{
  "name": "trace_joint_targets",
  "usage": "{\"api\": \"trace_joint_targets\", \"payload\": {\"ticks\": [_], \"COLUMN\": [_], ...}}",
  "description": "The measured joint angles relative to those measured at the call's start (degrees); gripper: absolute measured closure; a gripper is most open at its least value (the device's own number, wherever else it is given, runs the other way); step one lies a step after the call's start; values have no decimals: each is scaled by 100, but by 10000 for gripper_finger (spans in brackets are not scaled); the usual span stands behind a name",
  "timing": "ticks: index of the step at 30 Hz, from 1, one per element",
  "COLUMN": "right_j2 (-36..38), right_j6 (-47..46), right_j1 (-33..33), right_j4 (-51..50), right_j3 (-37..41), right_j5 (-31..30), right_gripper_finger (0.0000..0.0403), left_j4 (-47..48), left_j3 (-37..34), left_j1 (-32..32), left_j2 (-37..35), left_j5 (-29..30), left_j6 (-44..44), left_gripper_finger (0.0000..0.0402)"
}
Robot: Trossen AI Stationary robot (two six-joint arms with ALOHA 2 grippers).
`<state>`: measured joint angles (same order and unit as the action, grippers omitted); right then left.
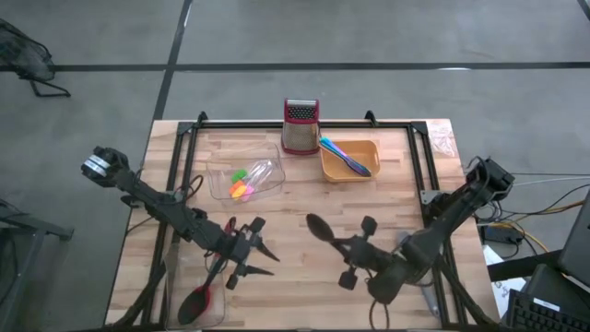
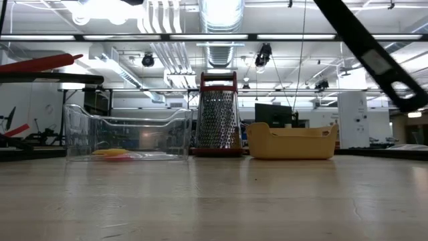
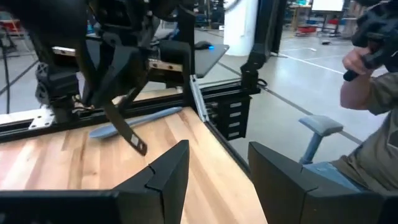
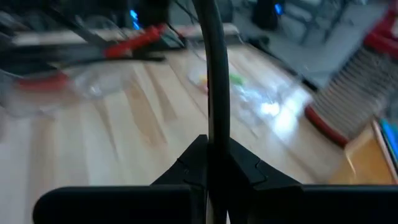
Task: Pick & Place Kitchen Items
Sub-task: Put the black serving spoon into the bottom transparent bin
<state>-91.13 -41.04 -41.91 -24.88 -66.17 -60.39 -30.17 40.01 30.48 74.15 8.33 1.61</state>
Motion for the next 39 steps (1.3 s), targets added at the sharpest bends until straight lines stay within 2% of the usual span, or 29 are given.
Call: {"api": "trace_joint_targets", "payload": {"ticks": [7, 12, 17, 24, 39], "right_j2": [2, 2, -109, -542, -640], "right_j6": [2366, 3130, 3181, 3853, 4007], "right_j1": [92, 311, 583, 645, 817], "right_j4": [3144, 4545, 4817, 5347, 5402], "right_j3": [750, 1192, 1347, 1161, 941], "right_j5": [58, 651, 1198, 1247, 1411], "right_gripper_finger": [380, 381, 380, 380, 380], "left_j4": [-161, -738, -1203, -1533, -1558], "left_j3": [0, 0, 38, 260, 889], "left_j1": [-9, -38, -130, -312, -543], "left_j2": [0, 201, 615, 1020, 1506], "left_j5": [372, 380, 422, 1070, 1084], "left_j6": [-151, -417, -566, -325, -322], "left_gripper_finger": [229, 229, 229, 229, 229]}}
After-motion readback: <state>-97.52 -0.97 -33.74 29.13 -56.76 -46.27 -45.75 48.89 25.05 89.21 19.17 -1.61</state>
